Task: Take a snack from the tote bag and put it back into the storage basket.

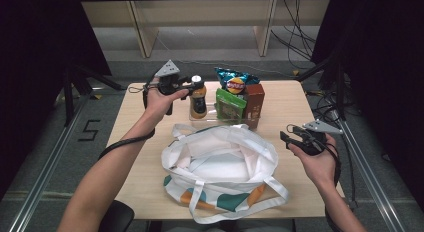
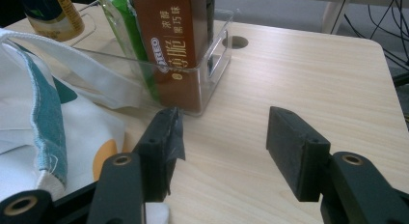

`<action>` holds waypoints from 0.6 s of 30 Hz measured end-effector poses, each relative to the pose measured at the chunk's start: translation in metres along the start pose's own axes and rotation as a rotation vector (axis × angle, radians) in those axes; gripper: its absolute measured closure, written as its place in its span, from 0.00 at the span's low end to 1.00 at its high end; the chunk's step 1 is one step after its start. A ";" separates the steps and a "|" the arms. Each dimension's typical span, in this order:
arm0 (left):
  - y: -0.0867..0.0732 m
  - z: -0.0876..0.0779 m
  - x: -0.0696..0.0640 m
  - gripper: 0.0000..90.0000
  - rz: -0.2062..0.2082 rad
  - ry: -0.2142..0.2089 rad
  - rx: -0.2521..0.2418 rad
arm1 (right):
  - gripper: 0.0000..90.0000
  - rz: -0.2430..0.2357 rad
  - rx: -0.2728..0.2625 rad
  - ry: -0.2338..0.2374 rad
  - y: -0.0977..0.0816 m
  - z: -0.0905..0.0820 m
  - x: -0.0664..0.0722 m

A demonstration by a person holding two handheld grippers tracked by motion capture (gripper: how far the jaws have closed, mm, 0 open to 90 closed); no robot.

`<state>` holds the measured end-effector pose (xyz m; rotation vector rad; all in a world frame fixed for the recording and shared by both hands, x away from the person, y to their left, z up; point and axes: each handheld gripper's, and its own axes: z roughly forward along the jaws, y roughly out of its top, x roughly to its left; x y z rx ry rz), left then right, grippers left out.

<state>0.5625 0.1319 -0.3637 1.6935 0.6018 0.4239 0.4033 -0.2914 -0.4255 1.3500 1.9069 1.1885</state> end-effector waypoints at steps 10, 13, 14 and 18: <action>-0.004 0.004 0.002 0.65 0.004 -0.001 0.008 | 0.51 -0.008 0.008 0.002 0.000 0.000 0.000; -0.005 0.005 0.002 0.65 0.008 0.001 0.015 | 0.51 0.007 0.012 0.008 0.000 -0.001 0.001; -0.005 0.005 0.002 0.65 0.008 0.001 0.015 | 0.51 0.011 0.014 0.011 0.000 -0.001 0.001; -0.007 0.005 0.003 0.65 0.002 0.003 0.014 | 0.51 0.006 0.010 0.008 0.000 -0.001 0.001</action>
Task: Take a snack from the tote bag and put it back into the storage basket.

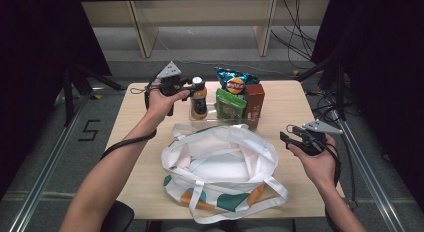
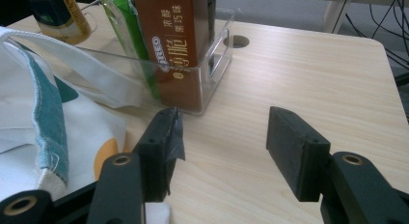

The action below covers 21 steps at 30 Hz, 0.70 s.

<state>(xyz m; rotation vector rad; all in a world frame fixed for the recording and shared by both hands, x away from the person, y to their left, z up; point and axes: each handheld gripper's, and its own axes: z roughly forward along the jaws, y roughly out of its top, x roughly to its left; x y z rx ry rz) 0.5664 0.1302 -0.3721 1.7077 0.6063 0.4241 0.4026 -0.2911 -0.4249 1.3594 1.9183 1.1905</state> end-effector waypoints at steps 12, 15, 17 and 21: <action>-0.007 0.002 0.001 0.65 0.006 0.000 0.018 | 0.51 -0.039 0.004 -0.005 0.000 0.000 -0.002; -0.009 0.003 0.001 0.65 0.003 0.003 0.026 | 0.51 -0.032 0.006 -0.008 0.000 0.000 -0.002; -0.011 0.004 0.002 0.65 0.005 0.001 0.026 | 0.51 -0.029 0.003 -0.007 0.000 0.000 -0.002; -0.013 0.004 0.001 0.65 0.006 0.002 0.033 | 0.51 -0.038 -0.002 -0.007 0.000 0.001 -0.002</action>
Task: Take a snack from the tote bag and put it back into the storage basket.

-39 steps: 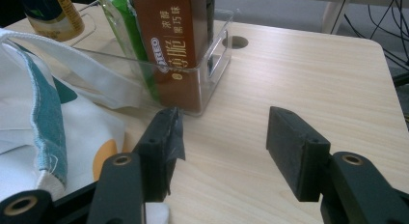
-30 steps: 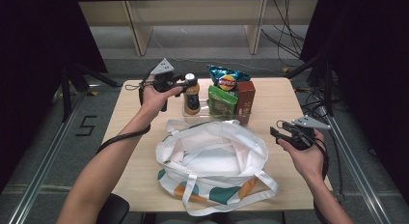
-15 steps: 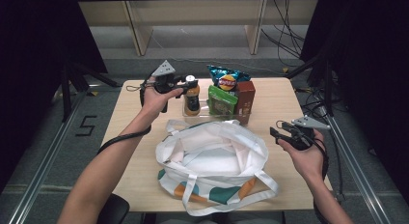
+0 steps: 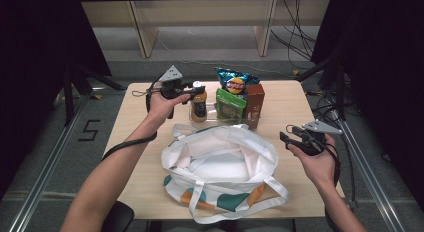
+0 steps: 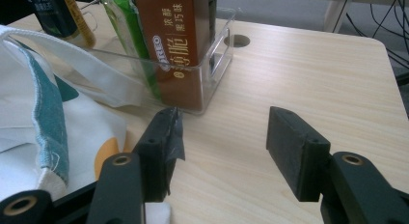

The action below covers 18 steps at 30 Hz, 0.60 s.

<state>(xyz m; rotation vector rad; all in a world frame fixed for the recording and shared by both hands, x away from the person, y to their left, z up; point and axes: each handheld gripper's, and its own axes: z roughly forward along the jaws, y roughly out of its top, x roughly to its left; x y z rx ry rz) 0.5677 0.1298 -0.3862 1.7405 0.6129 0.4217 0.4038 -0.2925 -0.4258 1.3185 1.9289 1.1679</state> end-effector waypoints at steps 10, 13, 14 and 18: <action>-0.007 0.003 0.000 0.65 -0.003 -0.002 0.014 | 0.51 0.045 0.017 0.002 0.000 0.000 0.004; -0.010 0.004 0.000 0.65 -0.004 -0.002 0.022 | 0.51 0.018 0.000 0.022 -0.001 0.002 0.001; -0.011 0.004 0.000 0.65 -0.006 -0.001 0.024 | 0.51 0.019 0.001 0.022 -0.001 0.002 0.001; -0.015 0.006 0.000 0.65 -0.011 0.000 0.028 | 0.51 0.019 0.001 0.023 -0.001 0.002 0.001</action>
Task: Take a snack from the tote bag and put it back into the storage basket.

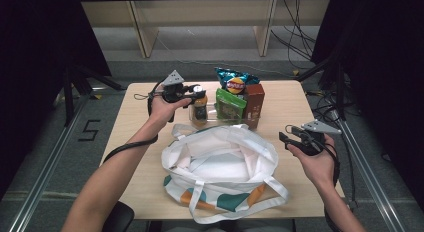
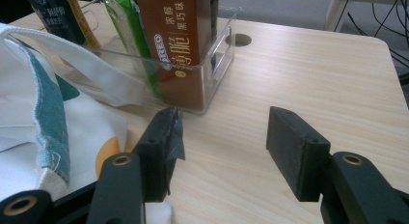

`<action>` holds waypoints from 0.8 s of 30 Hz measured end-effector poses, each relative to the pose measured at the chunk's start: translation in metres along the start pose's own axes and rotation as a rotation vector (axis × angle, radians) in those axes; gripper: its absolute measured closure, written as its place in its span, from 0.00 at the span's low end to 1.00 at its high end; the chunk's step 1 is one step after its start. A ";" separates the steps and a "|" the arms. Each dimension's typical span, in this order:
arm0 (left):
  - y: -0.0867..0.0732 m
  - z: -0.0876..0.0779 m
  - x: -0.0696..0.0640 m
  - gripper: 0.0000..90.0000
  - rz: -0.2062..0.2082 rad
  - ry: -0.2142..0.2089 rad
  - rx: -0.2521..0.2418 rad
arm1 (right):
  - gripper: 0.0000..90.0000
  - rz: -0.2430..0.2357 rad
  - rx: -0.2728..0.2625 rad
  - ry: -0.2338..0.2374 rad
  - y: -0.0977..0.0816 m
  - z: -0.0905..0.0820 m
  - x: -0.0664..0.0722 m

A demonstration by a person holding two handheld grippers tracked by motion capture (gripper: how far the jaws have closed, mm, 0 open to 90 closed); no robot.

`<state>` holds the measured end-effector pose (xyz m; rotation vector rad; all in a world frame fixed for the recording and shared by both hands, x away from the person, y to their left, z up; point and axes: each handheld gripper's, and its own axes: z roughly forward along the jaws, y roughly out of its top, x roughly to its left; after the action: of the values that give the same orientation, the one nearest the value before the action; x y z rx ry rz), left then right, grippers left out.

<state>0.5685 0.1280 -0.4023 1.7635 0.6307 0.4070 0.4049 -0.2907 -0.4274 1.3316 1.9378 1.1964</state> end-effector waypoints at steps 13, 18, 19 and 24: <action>-0.005 0.002 0.001 0.65 0.002 0.002 0.014 | 0.51 0.040 0.023 -0.012 0.000 -0.001 0.004; -0.007 0.003 0.001 0.65 0.000 0.001 0.019 | 0.51 0.033 0.026 -0.021 0.000 -0.001 0.004; -0.008 0.003 0.001 0.65 -0.004 0.001 0.021 | 0.51 0.034 0.026 -0.019 0.000 -0.001 0.004; -0.009 0.004 0.001 0.65 -0.003 0.001 0.027 | 0.51 0.043 0.021 -0.011 0.000 -0.002 0.004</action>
<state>0.5696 0.1273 -0.4125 1.7873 0.6426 0.3991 0.4019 -0.2878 -0.4264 1.3945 1.9281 1.1899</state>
